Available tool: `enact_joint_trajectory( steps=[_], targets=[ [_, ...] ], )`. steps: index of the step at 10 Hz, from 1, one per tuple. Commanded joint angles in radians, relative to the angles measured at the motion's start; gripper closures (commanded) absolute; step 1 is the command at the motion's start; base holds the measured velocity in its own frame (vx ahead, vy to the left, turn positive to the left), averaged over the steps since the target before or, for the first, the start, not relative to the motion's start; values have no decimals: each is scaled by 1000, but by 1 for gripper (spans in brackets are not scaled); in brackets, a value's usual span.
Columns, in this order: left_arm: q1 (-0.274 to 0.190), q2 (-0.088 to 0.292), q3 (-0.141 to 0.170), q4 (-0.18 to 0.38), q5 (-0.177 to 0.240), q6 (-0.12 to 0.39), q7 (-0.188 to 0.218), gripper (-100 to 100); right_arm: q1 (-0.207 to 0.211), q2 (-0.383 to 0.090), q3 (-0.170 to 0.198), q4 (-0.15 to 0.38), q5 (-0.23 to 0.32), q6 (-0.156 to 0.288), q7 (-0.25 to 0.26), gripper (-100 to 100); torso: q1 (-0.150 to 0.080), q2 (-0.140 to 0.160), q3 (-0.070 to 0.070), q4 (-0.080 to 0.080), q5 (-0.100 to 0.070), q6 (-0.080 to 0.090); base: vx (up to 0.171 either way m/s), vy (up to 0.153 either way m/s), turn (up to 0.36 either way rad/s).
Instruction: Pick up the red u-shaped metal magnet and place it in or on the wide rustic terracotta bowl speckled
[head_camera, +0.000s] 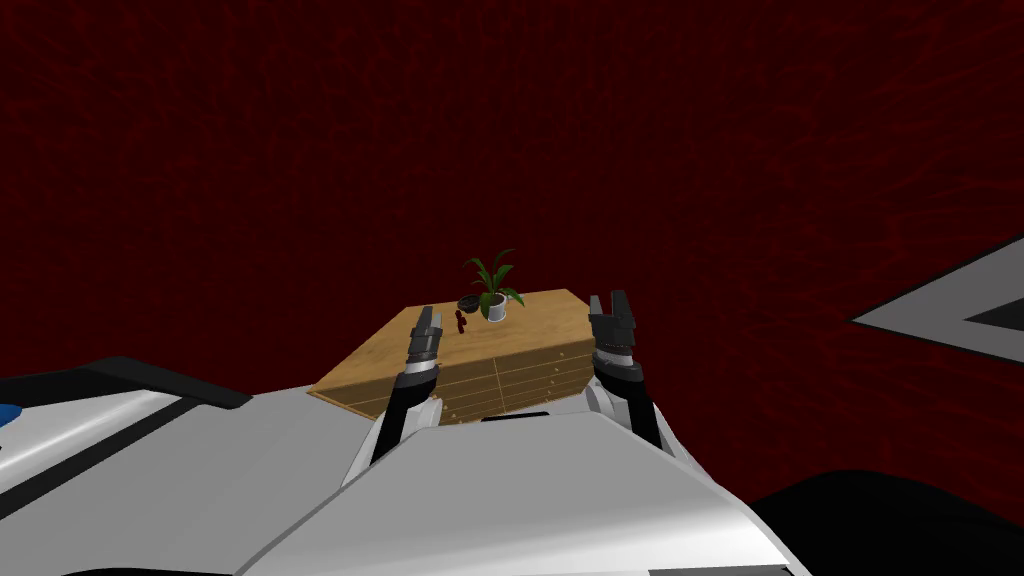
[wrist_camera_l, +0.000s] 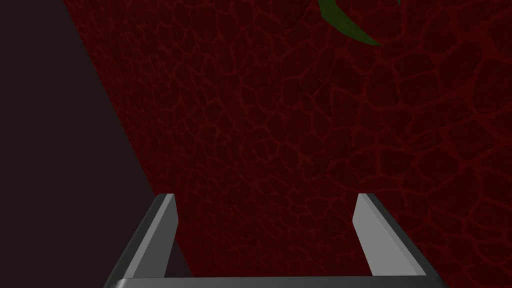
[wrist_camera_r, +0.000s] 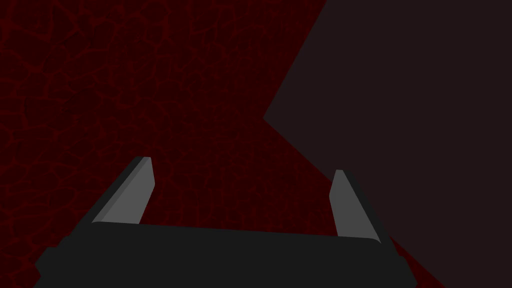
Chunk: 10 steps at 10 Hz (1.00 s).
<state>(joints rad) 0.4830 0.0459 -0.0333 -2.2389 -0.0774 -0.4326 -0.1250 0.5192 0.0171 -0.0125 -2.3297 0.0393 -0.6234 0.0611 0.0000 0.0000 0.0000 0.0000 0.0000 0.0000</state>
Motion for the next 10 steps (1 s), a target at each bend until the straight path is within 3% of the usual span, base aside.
enact_joint_trajectory(
  steps=[1, 10],
  targets=[
    [0, 35, 32, 18, -25, 6, -19, -100, 0, 0, 0, 0, 0, 0, 0, 0, 0, 0, 0, 0, 0, 0, -61, -29, -45],
    [-42, 67, 191, 161, -167, 62, -120, -100, 0, 0, 0, 0, 0, 0, 0, 0, -2, 4, 2, 1, -1, 0, -77, -48, -48]
  ],
)
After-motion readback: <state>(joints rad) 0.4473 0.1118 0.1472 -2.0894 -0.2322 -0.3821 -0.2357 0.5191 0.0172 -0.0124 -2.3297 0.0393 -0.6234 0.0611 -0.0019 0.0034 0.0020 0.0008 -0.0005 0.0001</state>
